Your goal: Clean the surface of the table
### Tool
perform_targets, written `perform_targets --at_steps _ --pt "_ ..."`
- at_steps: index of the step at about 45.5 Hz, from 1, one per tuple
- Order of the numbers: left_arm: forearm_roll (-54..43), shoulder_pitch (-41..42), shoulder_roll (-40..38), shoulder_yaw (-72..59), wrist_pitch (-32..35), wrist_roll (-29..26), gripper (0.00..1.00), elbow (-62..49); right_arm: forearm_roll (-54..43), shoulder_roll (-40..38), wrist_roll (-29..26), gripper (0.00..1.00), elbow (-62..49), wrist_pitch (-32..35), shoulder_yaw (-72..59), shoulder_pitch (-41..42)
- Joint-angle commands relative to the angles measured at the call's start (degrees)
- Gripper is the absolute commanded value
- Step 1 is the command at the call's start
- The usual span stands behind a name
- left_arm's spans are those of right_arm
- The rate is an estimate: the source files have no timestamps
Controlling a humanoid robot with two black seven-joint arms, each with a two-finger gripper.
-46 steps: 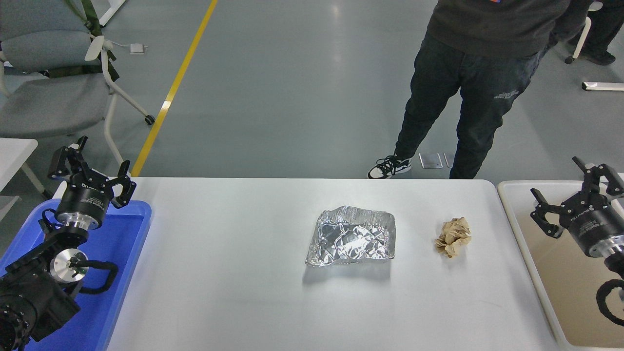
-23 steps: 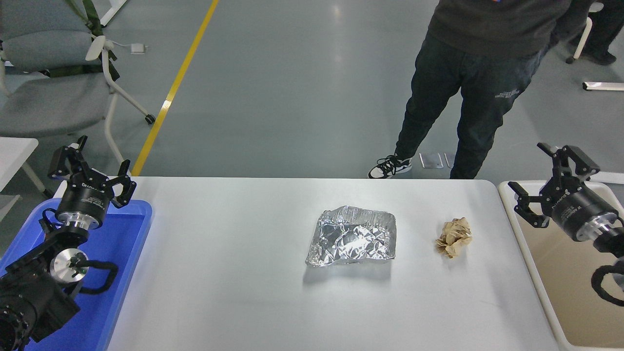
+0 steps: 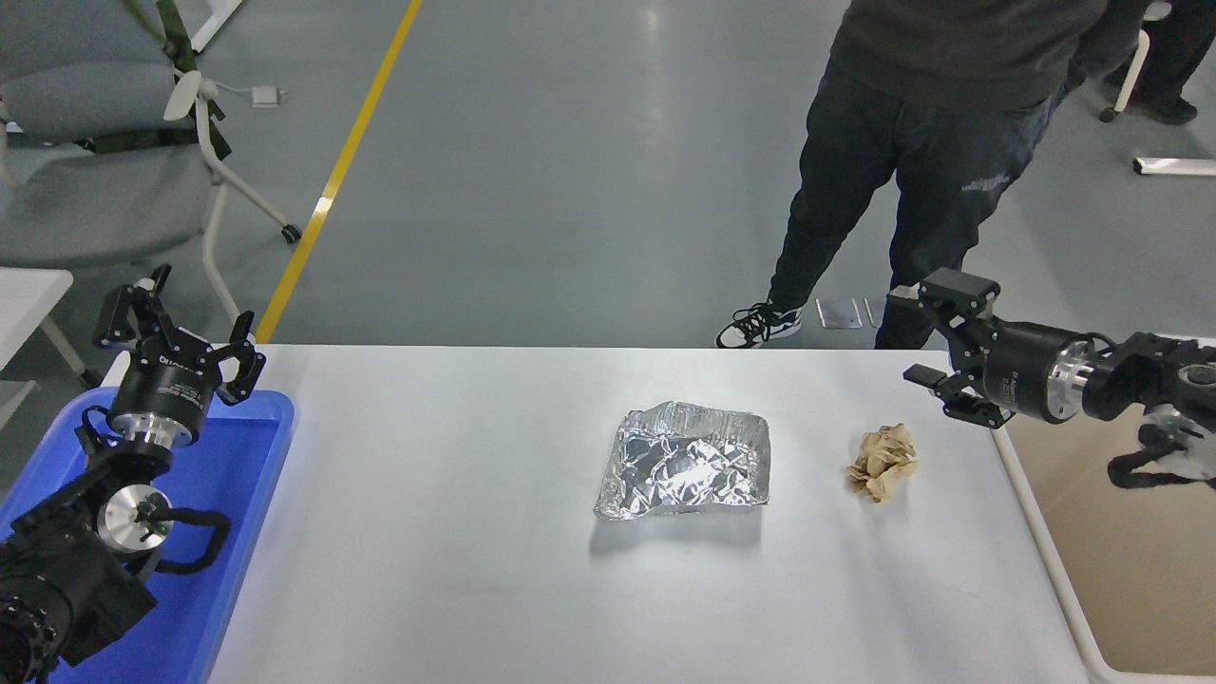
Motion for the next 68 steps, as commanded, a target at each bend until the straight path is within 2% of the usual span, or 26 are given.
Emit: perform_targets --at_steps 1,8,13,19,25,46,68 --pt "0.0 0.0 0.0 0.0 0.0 0.0 1.0 0.0 -8.51 4.31 -4.82 1.0 1.89 3.21 -7.28 7.55" --pt "0.0 0.0 0.0 0.0 0.0 0.0 1.0 0.0 -12.12 11.16 -7.18 1.0 -0.39 3.3 -13.53 11.15" --pt "0.0 0.0 0.0 0.0 0.0 0.0 1.0 0.0 -12.21 16.34 -11.23 1.0 -4.96 3.13 -13.71 11.77" --pt "0.0 0.0 0.0 0.0 0.0 0.0 1.0 0.0 -14.84 21.89 -12.2 1.0 -10.94 2.95 -13.98 11.95" --pt "0.0 0.0 0.0 0.0 0.0 0.0 1.0 0.0 -19.5 23.91 -12.38 1.0 -14.02 2.95 -15.99 11.69" --pt "0.0 0.0 0.0 0.0 0.0 0.0 1.0 0.0 -19.59 30.68 -13.78 1.0 -24.83 2.77 -23.64 10.98" --pt "0.0 0.0 0.0 0.0 0.0 0.0 1.0 0.0 -19.16 34.72 -13.52 1.0 -26.85 2.6 -22.59 8.87"
